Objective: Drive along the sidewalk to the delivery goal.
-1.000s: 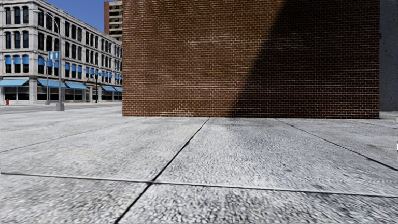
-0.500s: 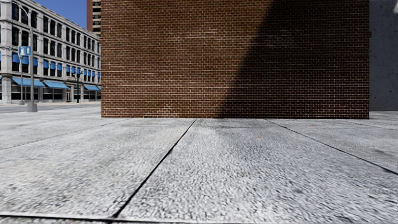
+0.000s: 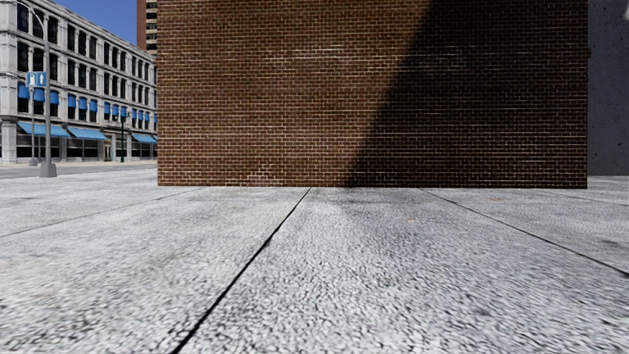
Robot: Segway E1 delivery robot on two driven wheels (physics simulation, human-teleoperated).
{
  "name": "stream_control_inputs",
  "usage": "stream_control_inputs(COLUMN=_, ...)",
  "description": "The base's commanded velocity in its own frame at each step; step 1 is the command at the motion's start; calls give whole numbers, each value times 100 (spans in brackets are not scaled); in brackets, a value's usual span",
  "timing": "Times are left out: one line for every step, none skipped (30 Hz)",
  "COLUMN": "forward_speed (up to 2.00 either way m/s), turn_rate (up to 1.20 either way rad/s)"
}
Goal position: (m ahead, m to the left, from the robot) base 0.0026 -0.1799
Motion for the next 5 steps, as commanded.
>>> stream_control_inputs(forward_speed=0, turn_rate=0)
stream_control_inputs(forward_speed=0, turn_rate=0)
stream_control_inputs(forward_speed=0, turn_rate=0)
stream_control_inputs(forward_speed=0, turn_rate=0)
stream_control_inputs(forward_speed=0, turn_rate=0)
